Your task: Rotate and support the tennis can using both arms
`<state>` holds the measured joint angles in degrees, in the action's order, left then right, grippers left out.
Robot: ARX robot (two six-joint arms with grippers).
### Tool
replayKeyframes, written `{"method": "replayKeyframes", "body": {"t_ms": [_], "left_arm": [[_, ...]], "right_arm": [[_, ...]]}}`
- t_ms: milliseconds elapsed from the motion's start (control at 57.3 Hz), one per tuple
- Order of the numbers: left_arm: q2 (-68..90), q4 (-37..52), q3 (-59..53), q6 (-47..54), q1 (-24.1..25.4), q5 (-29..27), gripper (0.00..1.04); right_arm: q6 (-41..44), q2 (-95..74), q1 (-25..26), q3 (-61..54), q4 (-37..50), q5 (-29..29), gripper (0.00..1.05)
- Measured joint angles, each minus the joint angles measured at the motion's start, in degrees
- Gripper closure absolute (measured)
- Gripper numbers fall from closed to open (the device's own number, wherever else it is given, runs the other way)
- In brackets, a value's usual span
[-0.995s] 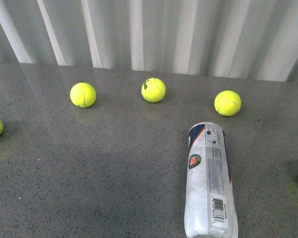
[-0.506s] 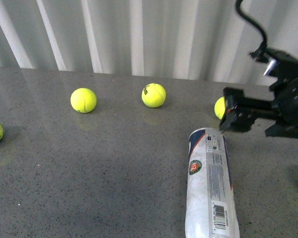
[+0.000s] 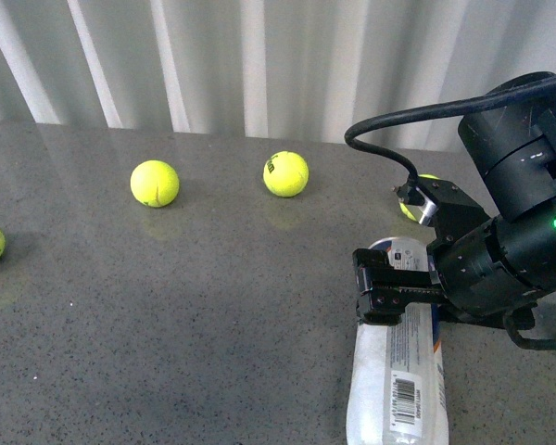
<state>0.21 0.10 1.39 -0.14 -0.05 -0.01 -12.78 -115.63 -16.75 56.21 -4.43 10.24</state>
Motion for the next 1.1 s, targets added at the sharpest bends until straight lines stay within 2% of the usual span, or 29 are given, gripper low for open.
{"method": "replayKeyframes", "body": {"t_ms": [227,419,663,1100], "left_arm": [[-0.02,0.0,0.0,0.0,0.0,0.0,0.07],[-0.02,-0.02,0.0,0.0,0.0,0.0,0.07],[-0.02,-0.02,0.0,0.0,0.0,0.0,0.07],[-0.02,-0.02,0.0,0.0,0.0,0.0,0.07]], "right_arm": [[-0.17,-0.77,-0.96,0.33,0.42,-0.55,0.07],[-0.13,-0.79,-1.25,0.55,0.85,-1.38,0.35],[0.42,-0.72,-1.01,0.55,0.9,-2.25,0.61],[2.34,2.38,-1.51,-0.31,0.92,-4.94,0.92]]}}
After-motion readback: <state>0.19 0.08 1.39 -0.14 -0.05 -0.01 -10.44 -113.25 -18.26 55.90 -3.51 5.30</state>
